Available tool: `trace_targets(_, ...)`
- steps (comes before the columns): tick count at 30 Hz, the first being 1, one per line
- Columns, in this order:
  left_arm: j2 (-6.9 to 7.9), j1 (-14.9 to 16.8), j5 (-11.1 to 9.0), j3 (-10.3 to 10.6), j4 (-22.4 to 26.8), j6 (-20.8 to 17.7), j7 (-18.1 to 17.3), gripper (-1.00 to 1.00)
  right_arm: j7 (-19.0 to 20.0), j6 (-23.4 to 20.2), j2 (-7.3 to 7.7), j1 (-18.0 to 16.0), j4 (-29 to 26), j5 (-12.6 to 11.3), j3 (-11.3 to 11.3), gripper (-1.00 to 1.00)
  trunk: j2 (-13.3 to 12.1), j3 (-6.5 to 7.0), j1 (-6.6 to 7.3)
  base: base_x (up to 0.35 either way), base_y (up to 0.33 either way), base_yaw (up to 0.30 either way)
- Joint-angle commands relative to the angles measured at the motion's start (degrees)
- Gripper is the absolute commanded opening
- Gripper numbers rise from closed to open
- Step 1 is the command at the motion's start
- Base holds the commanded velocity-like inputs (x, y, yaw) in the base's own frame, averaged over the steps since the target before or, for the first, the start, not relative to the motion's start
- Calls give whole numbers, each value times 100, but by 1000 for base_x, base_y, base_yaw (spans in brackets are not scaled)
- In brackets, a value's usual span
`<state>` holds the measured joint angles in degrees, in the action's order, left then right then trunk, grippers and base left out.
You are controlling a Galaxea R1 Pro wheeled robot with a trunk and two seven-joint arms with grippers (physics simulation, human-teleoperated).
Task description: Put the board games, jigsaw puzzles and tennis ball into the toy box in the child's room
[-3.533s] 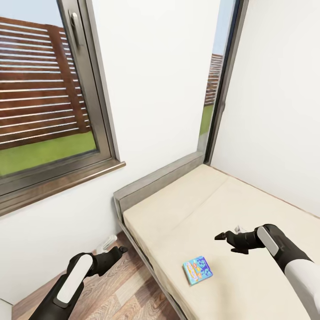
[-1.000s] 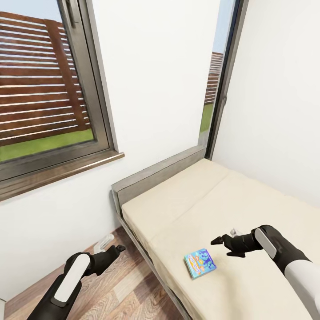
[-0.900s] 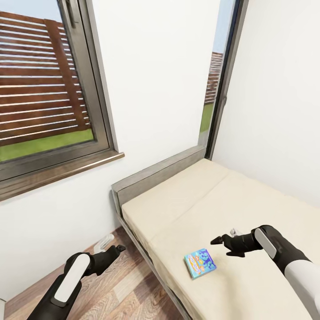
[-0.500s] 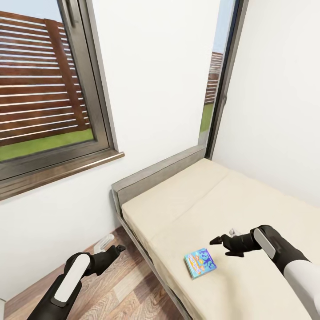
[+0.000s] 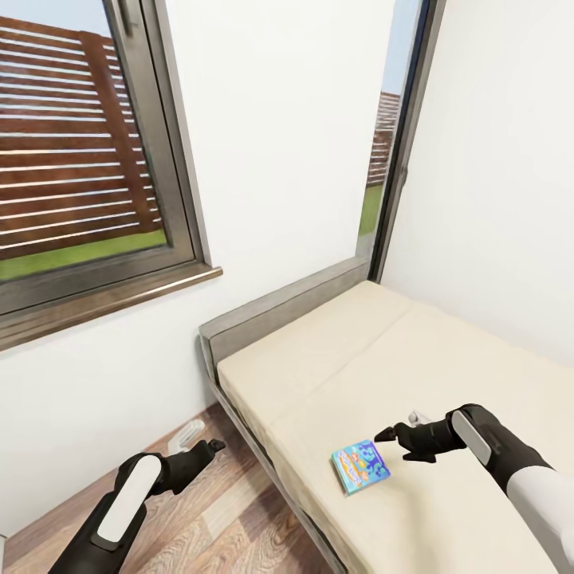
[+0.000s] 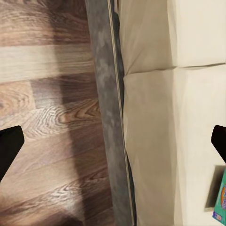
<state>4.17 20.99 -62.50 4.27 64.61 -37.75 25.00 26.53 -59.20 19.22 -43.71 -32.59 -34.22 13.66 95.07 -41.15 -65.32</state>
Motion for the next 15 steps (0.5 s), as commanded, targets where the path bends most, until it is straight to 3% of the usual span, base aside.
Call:
trace_targets(1, 5, 5, -61, 13, 8, 1, 57, 100, 60, 2, 6, -5, -2, 49, 28, 100, 45, -24, -22, 0, 0, 0)
trace_targets(15, 4, 3, -61, 12, 8, -2, 57, 100, 61, 5, 11, -6, -7, 55, 44, 100, 606, -275, -330, 0, 0, 0)
